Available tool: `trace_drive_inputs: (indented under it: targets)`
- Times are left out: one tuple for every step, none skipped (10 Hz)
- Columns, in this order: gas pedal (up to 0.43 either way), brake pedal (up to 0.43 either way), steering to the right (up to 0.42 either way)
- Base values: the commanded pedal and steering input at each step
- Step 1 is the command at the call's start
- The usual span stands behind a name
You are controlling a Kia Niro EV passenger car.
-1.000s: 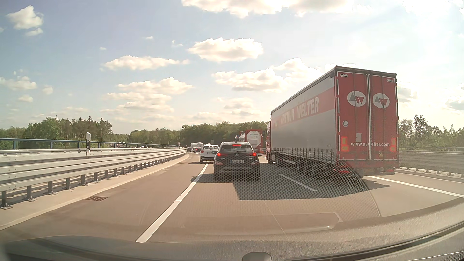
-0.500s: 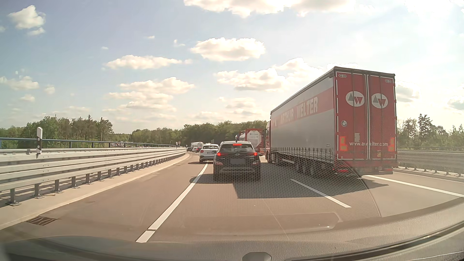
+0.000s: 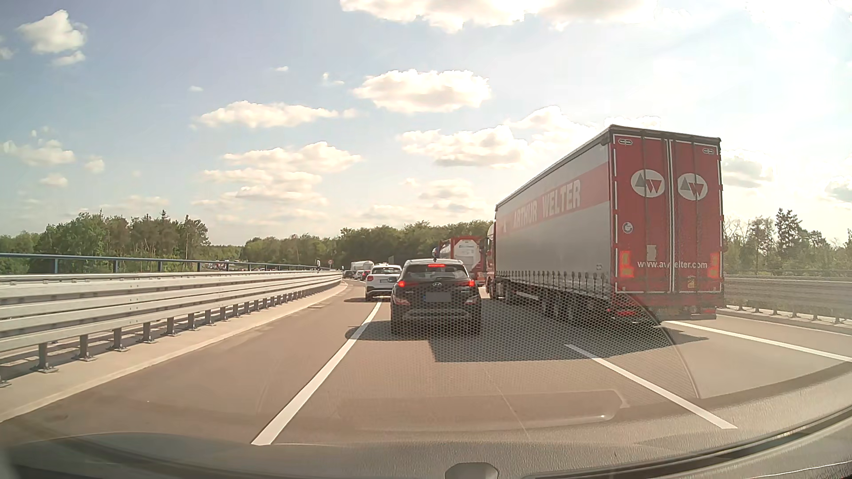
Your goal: Follow the waypoints while adhering to traffic rules and regulations
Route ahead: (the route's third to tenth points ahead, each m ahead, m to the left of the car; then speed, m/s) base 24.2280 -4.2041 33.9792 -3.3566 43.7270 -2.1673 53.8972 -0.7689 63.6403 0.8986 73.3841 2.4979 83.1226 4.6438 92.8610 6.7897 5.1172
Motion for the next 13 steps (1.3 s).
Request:
trace_drive_inputs:
  targets:
    - [0.000,0.024,-0.012]
    - [0.000,0.043,-0.011]
    - [0.000,0.061,-0.011]
    - [0.000,0.061,-0.011]
    - [0.000,0.067,-0.011]
    - [0.000,0.079,-0.011]
    - [0.000,0.098,-0.011]
    - [0.000,0.110,-0.011]
    - [0.000,0.116,-0.012]
    - [0.000,0.128,-0.012]
    - [0.000,0.140,-0.013]
    - [0.000,0.146,-0.013]
    - [0.000,0.159,-0.013]
